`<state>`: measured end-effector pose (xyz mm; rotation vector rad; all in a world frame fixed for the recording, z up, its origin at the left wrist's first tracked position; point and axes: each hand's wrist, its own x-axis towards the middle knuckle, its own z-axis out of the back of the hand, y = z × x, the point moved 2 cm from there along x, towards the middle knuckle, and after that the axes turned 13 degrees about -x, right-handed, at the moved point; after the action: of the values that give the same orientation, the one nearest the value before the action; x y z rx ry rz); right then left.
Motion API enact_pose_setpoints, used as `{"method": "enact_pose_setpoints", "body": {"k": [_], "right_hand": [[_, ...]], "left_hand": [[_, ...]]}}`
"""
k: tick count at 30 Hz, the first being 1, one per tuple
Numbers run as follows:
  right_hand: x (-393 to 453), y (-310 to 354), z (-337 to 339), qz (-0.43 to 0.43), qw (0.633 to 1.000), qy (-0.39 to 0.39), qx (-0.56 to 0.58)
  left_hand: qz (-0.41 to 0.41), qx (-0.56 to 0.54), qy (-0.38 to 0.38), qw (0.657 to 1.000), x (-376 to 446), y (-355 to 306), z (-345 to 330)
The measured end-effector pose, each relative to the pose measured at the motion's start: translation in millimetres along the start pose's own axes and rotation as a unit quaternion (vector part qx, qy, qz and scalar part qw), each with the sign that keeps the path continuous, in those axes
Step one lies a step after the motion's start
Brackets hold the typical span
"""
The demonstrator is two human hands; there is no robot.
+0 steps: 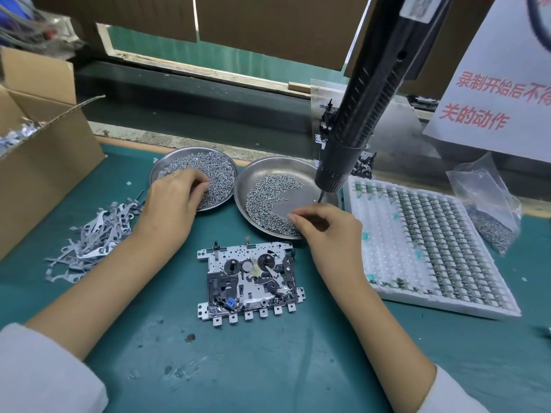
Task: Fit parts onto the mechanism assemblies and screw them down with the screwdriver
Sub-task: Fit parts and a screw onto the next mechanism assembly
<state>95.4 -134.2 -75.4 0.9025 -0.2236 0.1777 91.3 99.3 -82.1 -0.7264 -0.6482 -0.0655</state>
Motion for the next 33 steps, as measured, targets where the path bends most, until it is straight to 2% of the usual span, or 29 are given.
{"method": "enact_pose_setpoints", "body": {"k": [14,29,33], "right_hand": [[-0.8,-0.3,1.0,0.007,1.0,-0.003,0.003],[-1.4,2.0,1.3,-0.004,1.0,0.008,0.01],[-2.1,4.0,5.2,-0.009,0.999,0.015,0.041]], "left_hand": [[-0.015,0.001,0.031,0.999,-0.3,-2.2,-0.5],[0.033,0.01,0.025,0.999,0.5,-1.9,0.2],[0.019,0.05,0.012,0.998,-1.2,-6.8,1.5]]}}
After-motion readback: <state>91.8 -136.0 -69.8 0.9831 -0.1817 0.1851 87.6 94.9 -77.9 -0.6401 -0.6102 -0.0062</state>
